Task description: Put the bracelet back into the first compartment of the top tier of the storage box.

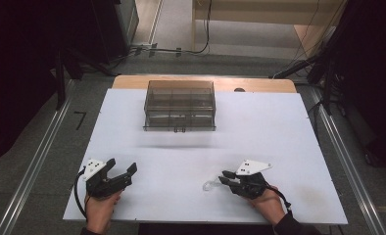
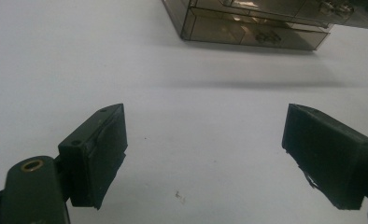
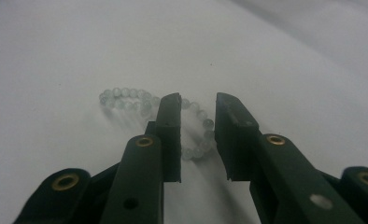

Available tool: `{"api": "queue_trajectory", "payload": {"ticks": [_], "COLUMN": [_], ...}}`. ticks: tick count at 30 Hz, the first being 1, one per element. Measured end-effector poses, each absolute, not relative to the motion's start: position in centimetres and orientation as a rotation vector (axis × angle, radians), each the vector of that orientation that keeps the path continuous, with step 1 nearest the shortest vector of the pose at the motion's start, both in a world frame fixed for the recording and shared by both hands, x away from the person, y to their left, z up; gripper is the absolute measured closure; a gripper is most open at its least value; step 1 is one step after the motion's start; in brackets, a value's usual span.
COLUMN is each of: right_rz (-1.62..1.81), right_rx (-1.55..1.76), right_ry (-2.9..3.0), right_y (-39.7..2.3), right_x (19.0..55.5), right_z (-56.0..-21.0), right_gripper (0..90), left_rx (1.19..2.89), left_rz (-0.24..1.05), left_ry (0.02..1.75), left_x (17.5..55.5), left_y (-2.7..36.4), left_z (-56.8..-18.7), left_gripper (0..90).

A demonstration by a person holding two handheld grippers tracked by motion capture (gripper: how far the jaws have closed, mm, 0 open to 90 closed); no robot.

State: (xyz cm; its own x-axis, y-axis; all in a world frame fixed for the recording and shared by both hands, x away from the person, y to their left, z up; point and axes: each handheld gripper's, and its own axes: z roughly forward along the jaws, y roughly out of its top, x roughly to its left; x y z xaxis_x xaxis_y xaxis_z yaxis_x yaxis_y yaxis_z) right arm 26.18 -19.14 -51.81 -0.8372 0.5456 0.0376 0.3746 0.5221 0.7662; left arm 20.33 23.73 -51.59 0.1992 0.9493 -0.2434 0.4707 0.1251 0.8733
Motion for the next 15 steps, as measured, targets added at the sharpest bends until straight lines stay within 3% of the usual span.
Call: {"api": "queue_trajectory", "payload": {"ticks": [8, 15], "right_rz": [1.190, 1.205], "right_rx": [0.773, 0.770], "right_ry": [2.570, 2.556], "right_y": [-19.14, -19.22], "right_x": [26.21, 26.09], "right_z": [-51.83, -51.51], "right_gripper": [80.9, 82.5], "left_rx": [1.494, 1.493], "left_rz": [0.616, 0.615], "left_ry": [1.420, 1.417], "left_x": [20.31, 20.30], "left_y": [23.72, 23.74], "left_z": [-51.58, -51.58], "left_gripper": [14.4, 14.5]}}
